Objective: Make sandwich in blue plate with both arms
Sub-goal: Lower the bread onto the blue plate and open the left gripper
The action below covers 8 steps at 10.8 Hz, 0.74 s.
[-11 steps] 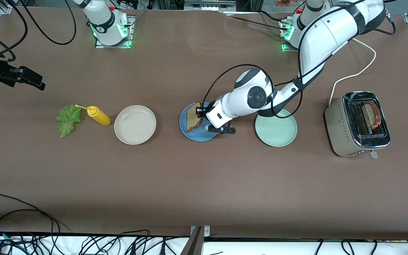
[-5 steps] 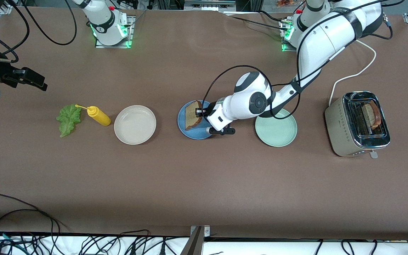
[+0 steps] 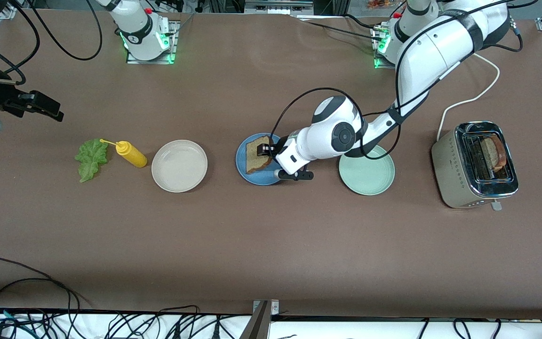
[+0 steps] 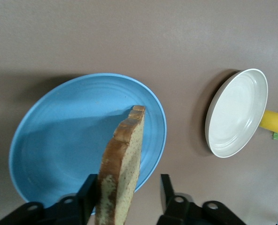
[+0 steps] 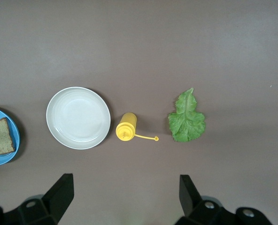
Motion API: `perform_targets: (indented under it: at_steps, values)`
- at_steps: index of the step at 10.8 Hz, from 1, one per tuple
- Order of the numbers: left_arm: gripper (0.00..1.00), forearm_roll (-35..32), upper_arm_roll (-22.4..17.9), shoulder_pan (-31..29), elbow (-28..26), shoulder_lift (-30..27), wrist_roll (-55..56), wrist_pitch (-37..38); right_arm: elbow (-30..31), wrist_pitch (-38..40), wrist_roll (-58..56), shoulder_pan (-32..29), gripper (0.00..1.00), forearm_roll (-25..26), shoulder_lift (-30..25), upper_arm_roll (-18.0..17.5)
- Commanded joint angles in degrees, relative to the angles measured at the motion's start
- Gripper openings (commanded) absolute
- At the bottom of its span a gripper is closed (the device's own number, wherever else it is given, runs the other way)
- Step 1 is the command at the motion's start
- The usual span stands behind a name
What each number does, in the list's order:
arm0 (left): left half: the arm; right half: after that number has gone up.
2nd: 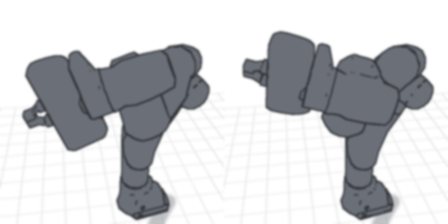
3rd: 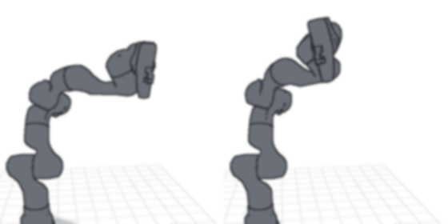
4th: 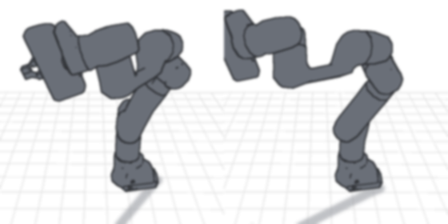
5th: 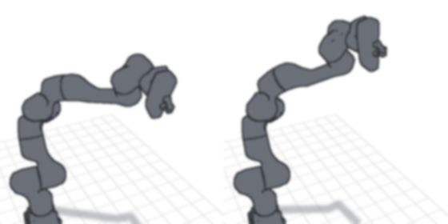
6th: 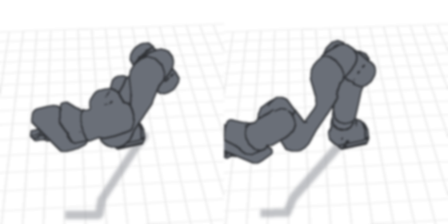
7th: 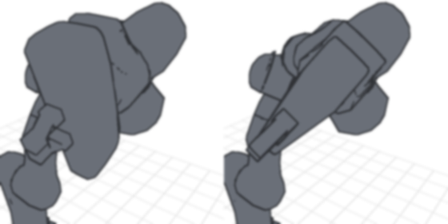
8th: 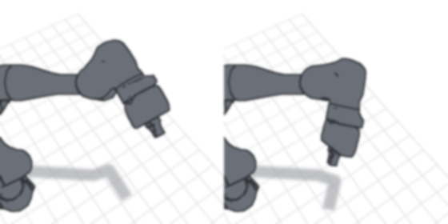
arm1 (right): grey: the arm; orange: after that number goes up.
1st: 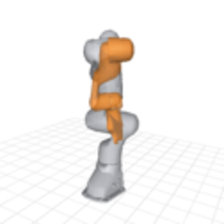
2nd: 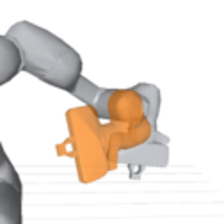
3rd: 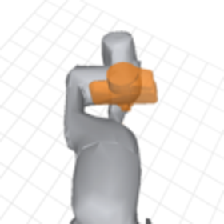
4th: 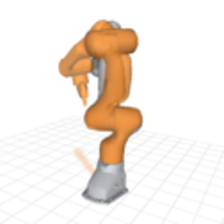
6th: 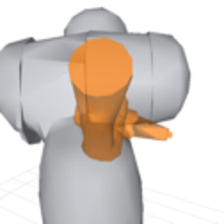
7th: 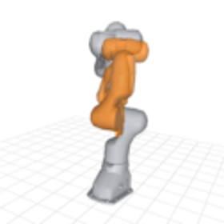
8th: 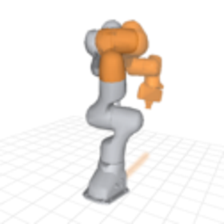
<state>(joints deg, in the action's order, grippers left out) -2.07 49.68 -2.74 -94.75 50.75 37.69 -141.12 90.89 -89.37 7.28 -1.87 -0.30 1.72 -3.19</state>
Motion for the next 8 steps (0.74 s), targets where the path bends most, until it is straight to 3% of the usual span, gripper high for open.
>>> perform_targets:
  at_steps: [1,2,8]
  values:
    - [0.96,-5.38,0.33,-0.86,0.01,-4.42,-0.34,5.05,-0.71,0.77,0.27,0.11,1.0,0.22,-0.05,-0.15]
    - [1.0,-7.14,0.24,-1.04,-0.17,-6.26,0.45,7.24,-0.8,0.77,0.27,0.02,1.0,0.3,-0.05,-0.06]
    - [1.0,-15.14,0.15,-4.28,-1.58,-20.76,1.16,25.69,-1.06,0.77,0.1,-0.07,1.0,0.83,-0.31,0.29]
